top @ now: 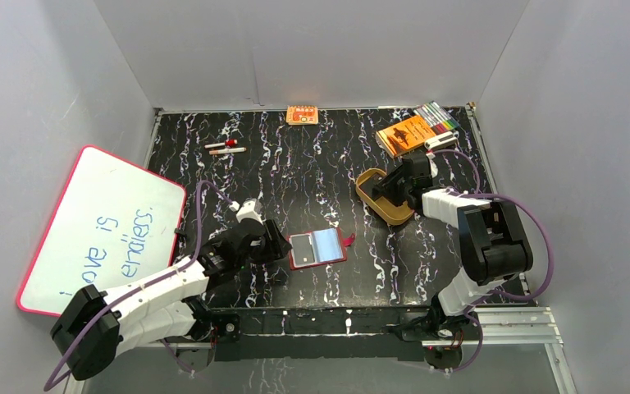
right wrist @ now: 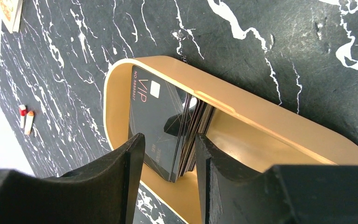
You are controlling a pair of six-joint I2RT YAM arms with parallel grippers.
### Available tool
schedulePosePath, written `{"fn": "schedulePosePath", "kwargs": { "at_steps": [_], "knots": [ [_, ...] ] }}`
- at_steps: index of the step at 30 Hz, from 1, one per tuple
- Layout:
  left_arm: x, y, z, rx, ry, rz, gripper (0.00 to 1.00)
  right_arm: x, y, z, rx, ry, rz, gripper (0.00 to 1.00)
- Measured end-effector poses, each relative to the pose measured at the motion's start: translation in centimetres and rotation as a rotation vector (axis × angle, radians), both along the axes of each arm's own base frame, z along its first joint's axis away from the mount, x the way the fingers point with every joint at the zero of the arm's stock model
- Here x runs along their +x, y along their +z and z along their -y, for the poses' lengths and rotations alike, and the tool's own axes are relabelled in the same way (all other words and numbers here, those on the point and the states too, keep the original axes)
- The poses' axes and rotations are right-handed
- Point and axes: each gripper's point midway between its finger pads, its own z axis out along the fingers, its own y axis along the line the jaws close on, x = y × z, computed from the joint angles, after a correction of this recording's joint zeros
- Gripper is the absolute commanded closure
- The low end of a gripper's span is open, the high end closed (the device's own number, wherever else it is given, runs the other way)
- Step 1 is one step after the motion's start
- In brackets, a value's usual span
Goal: Put the credit cards into the card holder
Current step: Pick up the credit card from the storage box.
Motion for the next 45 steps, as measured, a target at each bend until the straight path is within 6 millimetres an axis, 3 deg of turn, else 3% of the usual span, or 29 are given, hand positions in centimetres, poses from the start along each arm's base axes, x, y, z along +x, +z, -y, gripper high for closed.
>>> {"fn": "schedulePosePath", "kwargs": {
  "at_steps": [6, 19, 29, 34, 45],
  "knots": [
    [0.0, -0.2, 0.0, 0.002, 0.000, -0.003, 0.47, -0.4, -0.4, 0.3, -0.008, -0.003, -0.024, 0.46],
    [0.1, -0.1, 0.1, -0.006, 0.004, -0.002, 0.47, 0.2, -0.1, 0.3, -0.018, 0.011, -0.025, 0.54],
    [0.1, -0.1, 0.1, -0.006, 0.004, -0.003, 0.47, 0.0, -0.4, 0.5, -0.019, 0.022, -0.039, 0.49],
    [0.0, -0.2, 0.1, -0.004, 0.005, -0.005, 0.47, -0.3, -1.2, 0.6, -0.026, 0.032, -0.064, 0.54],
    [0.0, -0.2, 0.1, -0.007, 0.008, -0.008, 0.47, -0.3, -1.0, 0.5, -0.013, 0.038, -0.045, 0.63]
  ]
}}
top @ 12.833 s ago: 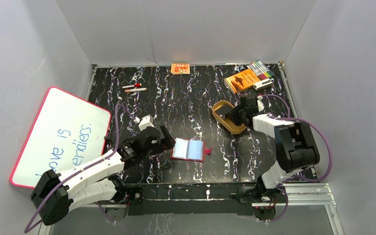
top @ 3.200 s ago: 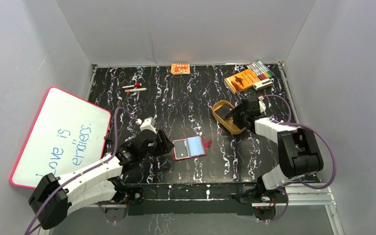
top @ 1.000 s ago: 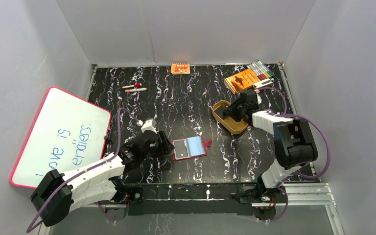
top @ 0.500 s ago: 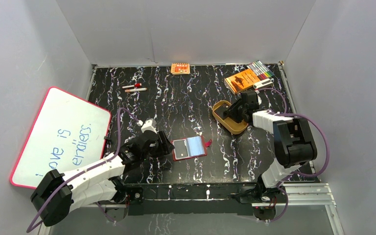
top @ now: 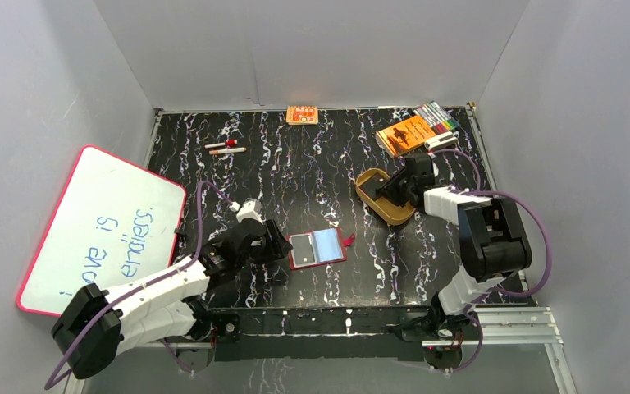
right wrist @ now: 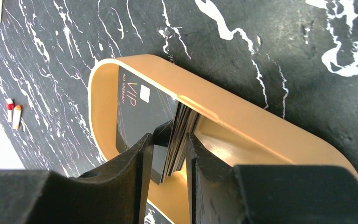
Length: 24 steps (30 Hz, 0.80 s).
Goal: Put the credit cards into the card holder
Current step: Pick up the credit card from the storage box.
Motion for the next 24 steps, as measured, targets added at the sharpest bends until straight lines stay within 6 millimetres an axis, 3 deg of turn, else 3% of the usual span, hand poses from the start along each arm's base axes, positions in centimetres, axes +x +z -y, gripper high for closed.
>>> {"fn": "schedulePosePath", "kwargs": {
  "at_steps": [24],
  "knots": [
    [-0.08, -0.26, 0.14, -0.001, -0.002, -0.012, 0.47, -1.11, 0.63, 0.93, 0.001, -0.015, 0.016, 0.81]
  ]
}}
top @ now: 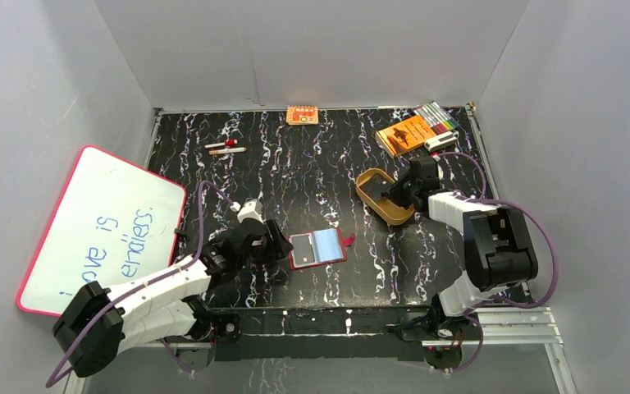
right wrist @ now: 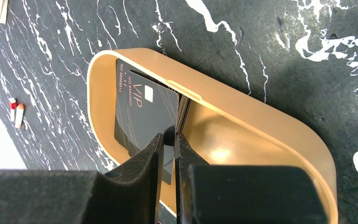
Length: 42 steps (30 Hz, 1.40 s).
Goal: Put the credit cards into the card holder
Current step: Pick up the credit card from the storage box.
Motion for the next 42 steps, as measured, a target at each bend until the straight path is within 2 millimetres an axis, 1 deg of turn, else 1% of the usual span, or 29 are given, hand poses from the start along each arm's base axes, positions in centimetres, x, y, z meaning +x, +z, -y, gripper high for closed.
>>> {"fn": "schedulePosePath", "kwargs": {
  "at_steps": [18, 25, 29, 35, 42],
  "knots": [
    [0.2, 0.0, 0.3, -0.010, 0.001, 0.001, 0.47, 0.2, 2.0, 0.0, 0.009, 0.001, 0.052, 0.89],
    [0.2, 0.0, 0.3, -0.012, 0.000, 0.003, 0.47, 0.2, 2.1, 0.0, 0.011, 0.000, 0.053, 1.00],
    [0.2, 0.0, 0.3, -0.012, 0.000, 0.003, 0.47, 0.2, 2.5, -0.1, 0.017, -0.003, 0.062, 1.00],
    [0.2, 0.0, 0.3, -0.012, 0.001, 0.003, 0.47, 0.1, 4.0, -0.1, 0.041, -0.023, 0.081, 1.00],
    [0.2, 0.1, 0.3, -0.012, 0.001, 0.004, 0.48, -0.6, 3.9, 0.2, 0.056, -0.062, 0.037, 1.00]
  ]
}}
